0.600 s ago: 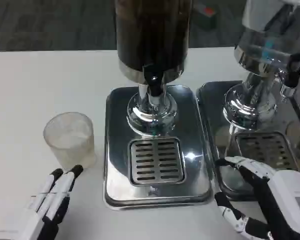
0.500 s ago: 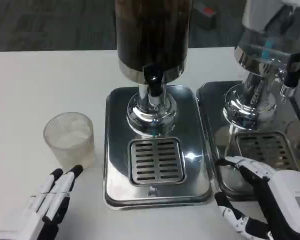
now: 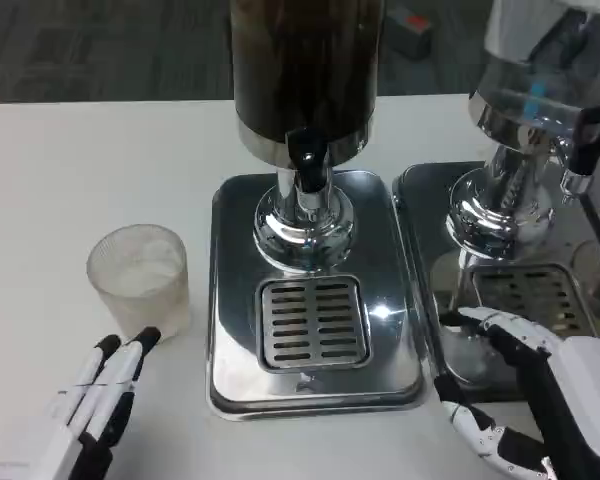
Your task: Grasp the cup under the faucet to collect the drink, then remove the cup.
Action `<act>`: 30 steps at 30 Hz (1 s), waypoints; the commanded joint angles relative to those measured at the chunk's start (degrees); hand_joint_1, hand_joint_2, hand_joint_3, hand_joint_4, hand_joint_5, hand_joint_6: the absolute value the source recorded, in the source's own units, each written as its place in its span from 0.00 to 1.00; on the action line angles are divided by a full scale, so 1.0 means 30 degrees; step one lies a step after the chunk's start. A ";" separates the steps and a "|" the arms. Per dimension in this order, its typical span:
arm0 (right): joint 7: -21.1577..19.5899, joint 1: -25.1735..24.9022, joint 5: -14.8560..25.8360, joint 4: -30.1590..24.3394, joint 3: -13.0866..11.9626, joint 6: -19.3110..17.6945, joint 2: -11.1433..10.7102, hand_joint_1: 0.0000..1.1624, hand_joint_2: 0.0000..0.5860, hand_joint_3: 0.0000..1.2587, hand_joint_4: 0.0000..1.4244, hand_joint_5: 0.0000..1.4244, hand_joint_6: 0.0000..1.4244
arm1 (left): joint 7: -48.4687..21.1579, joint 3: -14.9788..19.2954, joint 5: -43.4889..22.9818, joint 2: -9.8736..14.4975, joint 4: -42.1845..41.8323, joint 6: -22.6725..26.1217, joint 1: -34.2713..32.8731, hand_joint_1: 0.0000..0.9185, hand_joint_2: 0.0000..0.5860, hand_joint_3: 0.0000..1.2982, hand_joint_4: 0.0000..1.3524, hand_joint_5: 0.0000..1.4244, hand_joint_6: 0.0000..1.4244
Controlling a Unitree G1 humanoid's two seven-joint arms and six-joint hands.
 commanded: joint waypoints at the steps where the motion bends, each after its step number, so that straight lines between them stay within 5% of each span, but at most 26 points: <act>1: 0.0053 0.0087 0.0377 -0.0125 -0.0201 -0.0002 0.0002 0.47 0.67 0.28 0.20 0.23 0.34 | 0.0620 0.0379 -0.0823 -0.0224 0.0105 -0.0761 0.0256 0.00 0.04 0.00 0.00 0.00 0.13; 13: 0.0318 -0.0060 0.1120 -0.0330 -0.0347 0.0107 0.0287 0.46 0.65 0.29 0.21 0.24 0.35 | -0.1281 0.1763 -0.4113 -0.0418 0.0390 -0.0984 -0.1098 0.00 0.00 0.00 0.00 0.02 0.16; 30: 0.0875 -0.0383 0.1535 -0.0537 -0.0321 0.0437 0.0835 0.44 0.64 0.29 0.22 0.25 0.35 | -0.5268 0.2177 -0.7115 -0.0471 0.4117 -0.0020 -0.6083 0.02 0.00 0.00 0.00 0.09 0.18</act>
